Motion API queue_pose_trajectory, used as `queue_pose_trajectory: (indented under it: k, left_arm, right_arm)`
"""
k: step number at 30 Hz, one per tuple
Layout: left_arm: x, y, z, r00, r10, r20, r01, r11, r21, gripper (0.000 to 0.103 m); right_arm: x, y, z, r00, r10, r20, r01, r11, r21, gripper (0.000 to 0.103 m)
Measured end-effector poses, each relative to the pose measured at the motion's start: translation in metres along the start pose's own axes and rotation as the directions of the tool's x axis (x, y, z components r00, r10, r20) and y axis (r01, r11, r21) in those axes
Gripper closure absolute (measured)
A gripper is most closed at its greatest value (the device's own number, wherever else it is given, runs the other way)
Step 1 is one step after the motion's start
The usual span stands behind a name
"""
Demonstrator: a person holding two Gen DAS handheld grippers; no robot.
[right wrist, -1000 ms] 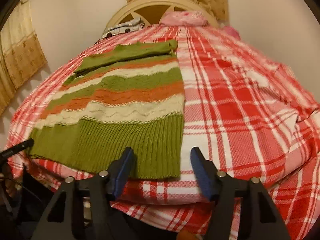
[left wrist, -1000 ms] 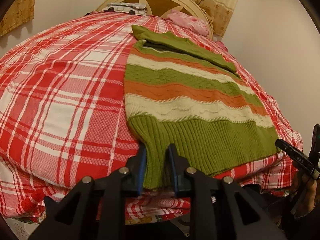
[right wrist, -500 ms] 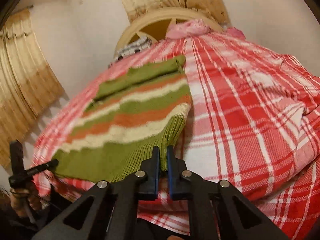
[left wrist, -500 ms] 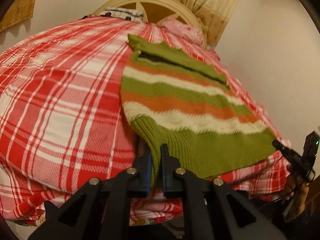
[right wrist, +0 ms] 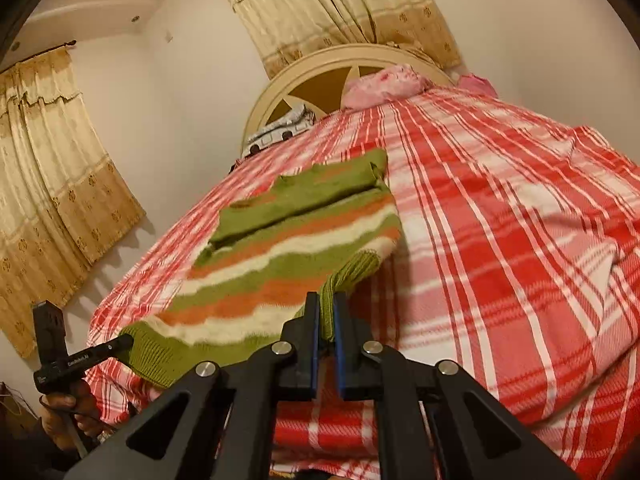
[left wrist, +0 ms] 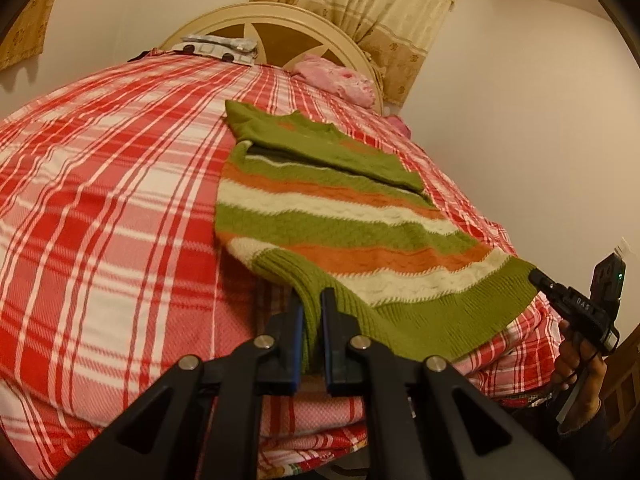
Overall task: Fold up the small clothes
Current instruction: 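Lift the hem with both tools and fold it up toward the collar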
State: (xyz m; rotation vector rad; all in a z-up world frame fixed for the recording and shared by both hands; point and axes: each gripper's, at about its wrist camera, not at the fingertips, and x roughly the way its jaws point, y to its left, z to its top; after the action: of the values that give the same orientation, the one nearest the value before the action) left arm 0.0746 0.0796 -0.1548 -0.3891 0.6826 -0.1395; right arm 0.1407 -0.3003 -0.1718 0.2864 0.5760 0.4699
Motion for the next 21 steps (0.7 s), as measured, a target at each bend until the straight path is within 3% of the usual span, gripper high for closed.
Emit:
queue_pose_trajectory:
  k: [21]
  left_arm:
    - [0.011,0.009,0.078,0.995,-0.015,0.095,0.012,0.999,0.032,0.096]
  right_arm:
    - [0.019,0.030,0.075,0.995,0.016,0.100,-0.012,0.999,-0.037,0.098]
